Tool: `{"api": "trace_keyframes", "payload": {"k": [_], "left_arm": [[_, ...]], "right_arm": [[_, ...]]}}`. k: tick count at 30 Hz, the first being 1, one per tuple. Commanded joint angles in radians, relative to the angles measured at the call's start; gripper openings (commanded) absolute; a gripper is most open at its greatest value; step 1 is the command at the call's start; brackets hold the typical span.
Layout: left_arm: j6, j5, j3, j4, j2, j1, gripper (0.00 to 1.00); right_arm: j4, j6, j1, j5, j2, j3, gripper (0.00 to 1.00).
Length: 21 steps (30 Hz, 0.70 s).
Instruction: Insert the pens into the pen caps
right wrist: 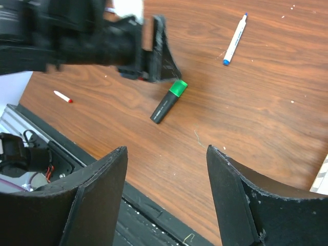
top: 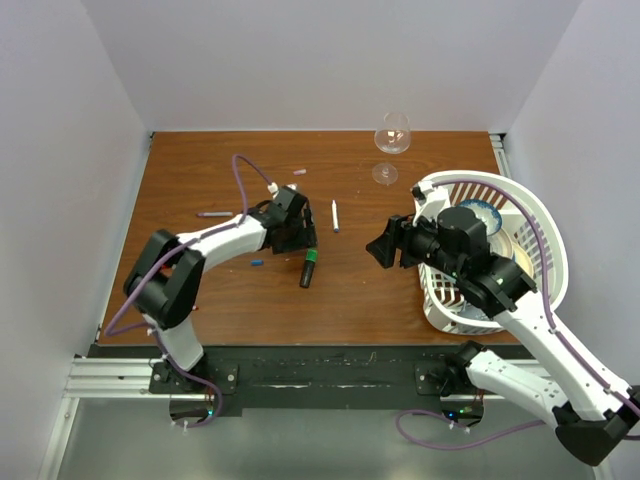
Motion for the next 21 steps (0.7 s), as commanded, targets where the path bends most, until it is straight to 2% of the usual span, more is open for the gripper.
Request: {"api": "trace_keyframes", "payload": {"k": [1, 8, 11, 21], "left_arm": [[-0.071, -0.147, 0.011, -0.111, -0.162, 0.038, 0.78], [-0.267, -0.246, -0.092, -0.26, -0.381, 0.22, 0.74], [-0.306, -0.352, -0.104, -0.347, -0.453, 0.298, 0.73], [-0.219, -0.458, -0.151, -0.478, -0.548, 0.645, 0.72]], "right_arm": [[0.016, -0.005, 0.002, 0.029, 0.014, 0.045, 0.66], [0.086, 0.015, 0.0, -0.011, 0.008, 0.01, 0.64], [0.1, 0.017, 0.002, -0.011, 0.022, 0.014, 0.63], [0.214, 0.06, 0.002, -0.108, -0.004, -0.052, 0.61]]}}
